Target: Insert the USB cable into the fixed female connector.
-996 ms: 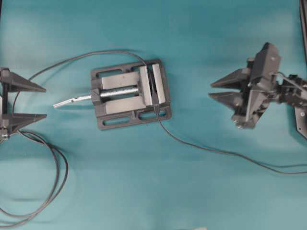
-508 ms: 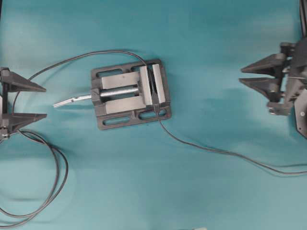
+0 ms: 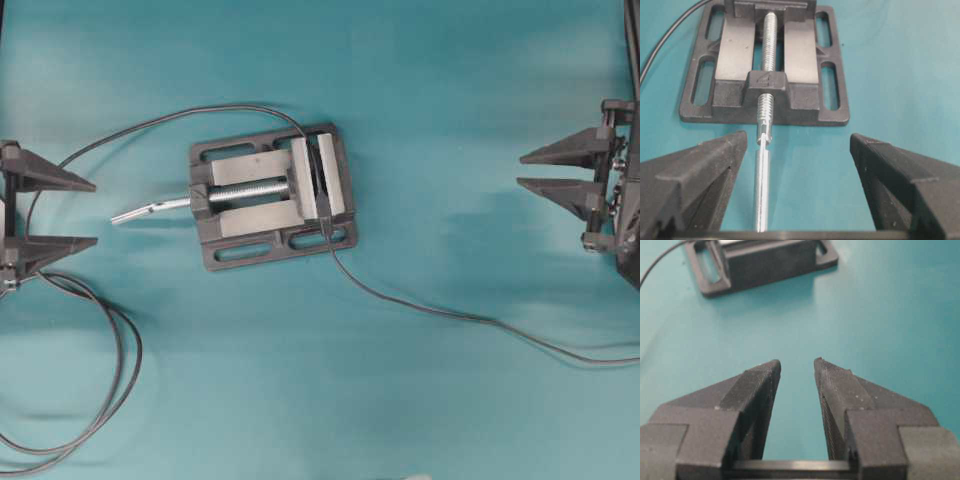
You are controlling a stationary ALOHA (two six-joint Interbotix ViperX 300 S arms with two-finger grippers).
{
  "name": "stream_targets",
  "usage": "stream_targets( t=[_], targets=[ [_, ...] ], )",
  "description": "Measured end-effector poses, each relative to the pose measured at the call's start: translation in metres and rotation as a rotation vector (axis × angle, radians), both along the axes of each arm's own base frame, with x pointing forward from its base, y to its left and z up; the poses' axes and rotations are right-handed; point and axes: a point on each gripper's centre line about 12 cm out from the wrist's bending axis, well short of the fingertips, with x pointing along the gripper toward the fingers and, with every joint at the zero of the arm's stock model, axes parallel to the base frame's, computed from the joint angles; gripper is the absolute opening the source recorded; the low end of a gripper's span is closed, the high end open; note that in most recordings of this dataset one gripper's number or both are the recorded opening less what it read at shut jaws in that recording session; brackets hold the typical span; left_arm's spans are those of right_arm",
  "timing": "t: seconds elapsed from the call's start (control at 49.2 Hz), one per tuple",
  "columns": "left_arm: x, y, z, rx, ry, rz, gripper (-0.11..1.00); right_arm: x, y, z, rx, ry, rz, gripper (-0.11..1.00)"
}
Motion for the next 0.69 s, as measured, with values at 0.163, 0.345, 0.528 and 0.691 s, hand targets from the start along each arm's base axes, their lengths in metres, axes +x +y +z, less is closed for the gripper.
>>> stream_targets(
  t=[0.163, 0.345, 0.528, 0.691],
  targets=[
    [0.0000, -0.0002, 0.0000, 0.000, 0.000, -0.002, 1.00, -0.0031, 0.0002, -0.0055, 0.053, -0.002, -0.017, 0.38],
    [0.0000, 0.0000, 0.0000, 0.000, 0.000, 0.000, 1.00, -0.0043, 0.0001, -0.0066, 0.050, -0.012, -0.019, 0.38],
    [0.0000, -0.0002, 0.0000, 0.000, 0.000, -0.002, 1.00, -0.0060, -0.0002, -0.0088, 0.045, -0.015, -0.023, 0.38],
    [0.0000, -0.0002, 0.0000, 0.001, 0.000, -0.002, 1.00, -0.0060, -0.0003, -0.0086, 0.045, -0.017, -0.023, 0.39]
  ],
)
